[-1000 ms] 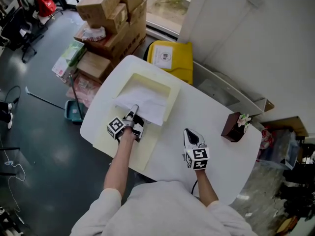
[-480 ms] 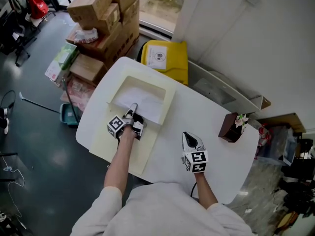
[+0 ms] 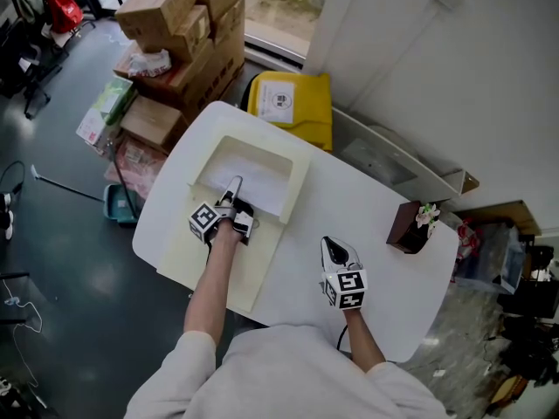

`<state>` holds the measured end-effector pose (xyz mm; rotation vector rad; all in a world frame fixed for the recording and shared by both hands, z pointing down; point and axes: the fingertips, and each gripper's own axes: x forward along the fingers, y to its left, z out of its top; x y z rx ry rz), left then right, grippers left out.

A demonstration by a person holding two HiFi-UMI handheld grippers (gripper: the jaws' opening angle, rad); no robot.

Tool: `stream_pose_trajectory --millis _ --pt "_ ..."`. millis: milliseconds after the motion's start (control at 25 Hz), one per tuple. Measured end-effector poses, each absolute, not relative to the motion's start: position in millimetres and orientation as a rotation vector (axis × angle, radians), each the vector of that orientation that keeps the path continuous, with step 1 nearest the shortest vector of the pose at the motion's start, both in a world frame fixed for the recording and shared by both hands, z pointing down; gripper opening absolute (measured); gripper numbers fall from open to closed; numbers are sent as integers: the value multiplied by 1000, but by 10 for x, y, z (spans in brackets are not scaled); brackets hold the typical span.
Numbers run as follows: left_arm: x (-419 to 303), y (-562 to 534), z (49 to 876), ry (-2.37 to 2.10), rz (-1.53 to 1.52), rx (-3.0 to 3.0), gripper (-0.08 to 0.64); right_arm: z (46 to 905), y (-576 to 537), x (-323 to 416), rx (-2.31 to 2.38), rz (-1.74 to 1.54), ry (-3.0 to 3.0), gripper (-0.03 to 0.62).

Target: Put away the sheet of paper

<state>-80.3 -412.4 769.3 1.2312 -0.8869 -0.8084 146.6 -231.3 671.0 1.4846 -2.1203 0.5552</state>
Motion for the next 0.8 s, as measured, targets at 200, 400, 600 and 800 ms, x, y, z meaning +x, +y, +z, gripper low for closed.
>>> stream_pose_trajectory --millis 200,400,600,800 --pt "-847 -4109 7593 -892 -805 1238 290 6706 -2339 1415 1471 557 -2135 3" --pt "-777 -4060 7496 -896 -691 1380 356 6701 -2332 1326 1450 553 -2157 2" --pt "-643 -3952 7415 -918 -378 1662 371 6689 -2327 1331 1446 548 -2162 2" --pt "-467 -3814 7356 -884 20 1964 394 6693 -2324 1332 1443 549 -2166 3"
